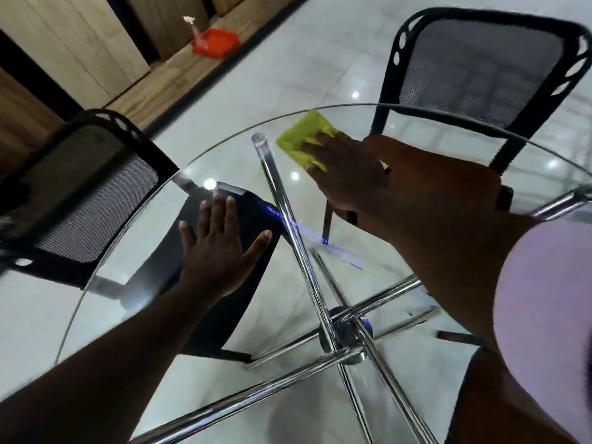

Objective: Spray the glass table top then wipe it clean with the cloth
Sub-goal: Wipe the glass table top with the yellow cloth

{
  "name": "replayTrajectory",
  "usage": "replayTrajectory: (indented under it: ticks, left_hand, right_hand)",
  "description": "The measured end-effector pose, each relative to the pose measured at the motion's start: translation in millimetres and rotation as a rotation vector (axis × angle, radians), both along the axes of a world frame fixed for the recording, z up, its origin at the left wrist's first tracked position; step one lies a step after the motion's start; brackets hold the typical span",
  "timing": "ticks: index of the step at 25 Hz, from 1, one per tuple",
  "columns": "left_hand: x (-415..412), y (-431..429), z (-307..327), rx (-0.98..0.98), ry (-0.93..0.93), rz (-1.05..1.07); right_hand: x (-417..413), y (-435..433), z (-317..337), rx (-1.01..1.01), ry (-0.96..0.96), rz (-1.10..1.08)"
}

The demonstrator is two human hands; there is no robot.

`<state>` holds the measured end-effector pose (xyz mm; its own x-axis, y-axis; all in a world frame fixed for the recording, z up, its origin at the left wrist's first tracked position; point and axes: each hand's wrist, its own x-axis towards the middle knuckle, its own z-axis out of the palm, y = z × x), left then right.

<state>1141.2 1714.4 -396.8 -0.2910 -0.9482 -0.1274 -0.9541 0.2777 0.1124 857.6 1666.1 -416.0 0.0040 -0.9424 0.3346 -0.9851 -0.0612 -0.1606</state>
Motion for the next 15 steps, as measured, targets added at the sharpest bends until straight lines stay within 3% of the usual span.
replayTrajectory:
  ticks: [2, 4, 8, 10, 13, 15]
  left_hand:
    - [-41, 11, -2, -0.032, 0.017, -0.089]
    - [-94, 24, -6, -0.063, 0.029, -0.169]
    - [-174, 63, -10, -0.088, 0.034, -0.315]
    - [-189, 77, -11, -0.064, 0.045, -0.304]
    - [-196, 105, -7, -0.097, 0.048, -0.377]
    - [-197, 128, -6, -0.094, 0.031, -0.452]
  right_hand:
    - [-33, 26, 7, 0.024, -0.079, -0.135]
    - [-65, 59, 8, 0.017, -0.013, -0.086]
    - [-137, 128, 10, -0.039, -0.013, -0.375]
    - [-161, 164, 4, -0.022, 0.086, -0.27]
    - [-185, 232, 6, -0.1, 0.072, -0.369]
    - [-184, 280, 7, -0.053, 0.084, -0.278]
